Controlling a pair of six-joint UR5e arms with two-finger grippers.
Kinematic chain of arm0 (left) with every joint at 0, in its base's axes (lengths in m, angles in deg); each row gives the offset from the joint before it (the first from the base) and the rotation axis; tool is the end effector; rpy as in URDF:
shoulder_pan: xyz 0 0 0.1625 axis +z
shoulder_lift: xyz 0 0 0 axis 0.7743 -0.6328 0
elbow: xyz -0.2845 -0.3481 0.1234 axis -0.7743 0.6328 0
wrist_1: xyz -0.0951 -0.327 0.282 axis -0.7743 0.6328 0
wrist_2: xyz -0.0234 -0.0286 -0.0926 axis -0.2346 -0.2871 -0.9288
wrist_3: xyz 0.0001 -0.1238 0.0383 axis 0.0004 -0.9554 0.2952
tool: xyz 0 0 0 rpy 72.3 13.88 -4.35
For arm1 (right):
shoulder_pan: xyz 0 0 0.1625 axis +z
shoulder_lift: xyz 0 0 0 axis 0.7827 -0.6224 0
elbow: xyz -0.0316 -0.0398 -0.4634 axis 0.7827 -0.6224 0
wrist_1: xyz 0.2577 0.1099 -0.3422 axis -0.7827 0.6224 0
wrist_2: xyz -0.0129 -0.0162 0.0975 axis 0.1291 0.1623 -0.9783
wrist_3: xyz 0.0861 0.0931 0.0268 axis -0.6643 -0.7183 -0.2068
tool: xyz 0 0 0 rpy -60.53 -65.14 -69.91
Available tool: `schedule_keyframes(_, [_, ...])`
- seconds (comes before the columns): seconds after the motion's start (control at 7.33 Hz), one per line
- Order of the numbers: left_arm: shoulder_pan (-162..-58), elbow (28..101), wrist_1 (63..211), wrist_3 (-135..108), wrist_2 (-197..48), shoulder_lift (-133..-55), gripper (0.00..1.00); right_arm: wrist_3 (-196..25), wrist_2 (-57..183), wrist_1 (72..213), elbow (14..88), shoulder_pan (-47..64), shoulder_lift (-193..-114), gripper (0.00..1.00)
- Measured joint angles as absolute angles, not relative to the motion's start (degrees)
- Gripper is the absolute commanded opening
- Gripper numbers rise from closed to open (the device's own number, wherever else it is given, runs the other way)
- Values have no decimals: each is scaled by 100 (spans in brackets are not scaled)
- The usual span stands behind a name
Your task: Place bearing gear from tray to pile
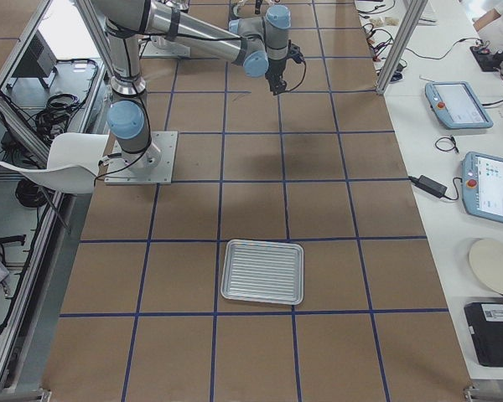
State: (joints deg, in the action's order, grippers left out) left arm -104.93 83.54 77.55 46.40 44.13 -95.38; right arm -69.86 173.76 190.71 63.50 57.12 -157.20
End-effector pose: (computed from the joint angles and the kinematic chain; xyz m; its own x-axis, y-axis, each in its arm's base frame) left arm 0.2345 -0.5261 0.1809 -0.9846 0.1740 0.0185 0.1744 0.9671 0.1852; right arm 0.3209 -0.5200 0.2604 -0.9517 -0.3050 -0.0366 -0.3035 0.9519 -0.0420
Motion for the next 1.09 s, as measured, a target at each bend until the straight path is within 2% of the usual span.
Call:
schedule_keyframes(0.14, [-10514, 8337, 7778, 4620, 4402, -9509, 100, -7819, 17368, 19319, 6352, 6087, -15466, 1])
schedule_keyframes(0.27, [-10572, 8302, 7817, 4577, 4393, -9448, 100, -8397, 17360, 19525, 6357, 6329, -15234, 10])
schedule_keyframes(0.55, [-10929, 8090, 8120, 4235, 4388, -9275, 100, -8873, 17291, 19664, 6354, 6478, -15030, 100])
schedule_keyframes(1.09, [-12358, 7606, 8990, 2285, 4182, -8830, 100, -8308, 17459, 19225, 5797, 5941, -15186, 100])
